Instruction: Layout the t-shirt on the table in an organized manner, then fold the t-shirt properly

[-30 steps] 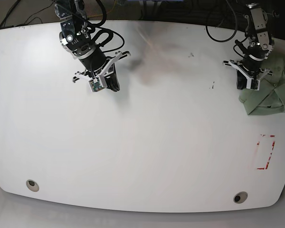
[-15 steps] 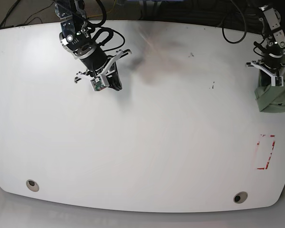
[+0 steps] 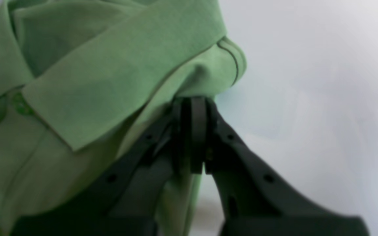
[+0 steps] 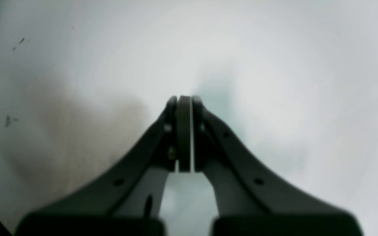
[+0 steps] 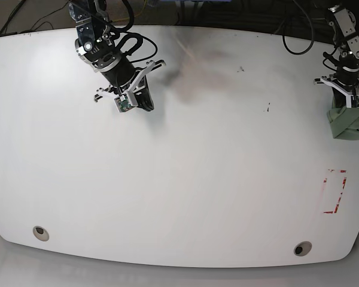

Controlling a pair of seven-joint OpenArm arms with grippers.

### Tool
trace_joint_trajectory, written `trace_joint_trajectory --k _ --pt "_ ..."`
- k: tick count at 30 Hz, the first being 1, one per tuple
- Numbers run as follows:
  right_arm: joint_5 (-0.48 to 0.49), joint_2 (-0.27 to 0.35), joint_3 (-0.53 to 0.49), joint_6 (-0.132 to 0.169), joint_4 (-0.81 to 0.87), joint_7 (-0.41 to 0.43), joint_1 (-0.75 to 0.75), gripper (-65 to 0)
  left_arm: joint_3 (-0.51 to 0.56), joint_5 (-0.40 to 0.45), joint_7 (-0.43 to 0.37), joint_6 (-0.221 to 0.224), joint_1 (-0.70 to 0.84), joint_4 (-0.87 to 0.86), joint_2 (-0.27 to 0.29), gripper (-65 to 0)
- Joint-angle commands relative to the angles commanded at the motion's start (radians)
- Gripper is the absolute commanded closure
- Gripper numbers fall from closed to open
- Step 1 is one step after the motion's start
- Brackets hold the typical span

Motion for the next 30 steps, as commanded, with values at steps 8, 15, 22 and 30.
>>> trace_joint_trajectory --k 8,15,22,30 --pt "-0.064 0.041 0.041 0.000 -0.005 0.006 0.008 0.0 0.167 0.002 -0.002 0.000 0.003 0.150 0.081 -2.5" --pt "-0.192 0.046 0.126 0.017 -0.021 0.100 0.006 0.0 0.284 0.008 -0.094 0.002 0.046 0.219 0.155 -2.5" --pt "-0.203 0.018 0.256 0.124 -0.129 0.147 0.000 0.0 0.368 0.064 -0.238 0.005 0.158 0.270 0.207 -2.5" --pt "-0.209 -0.091 0.430 0.207 -0.144 0.282 -0.092 0.0 0.368 0.081 -0.361 0.005 0.328 0.310 0.245 -2.5"
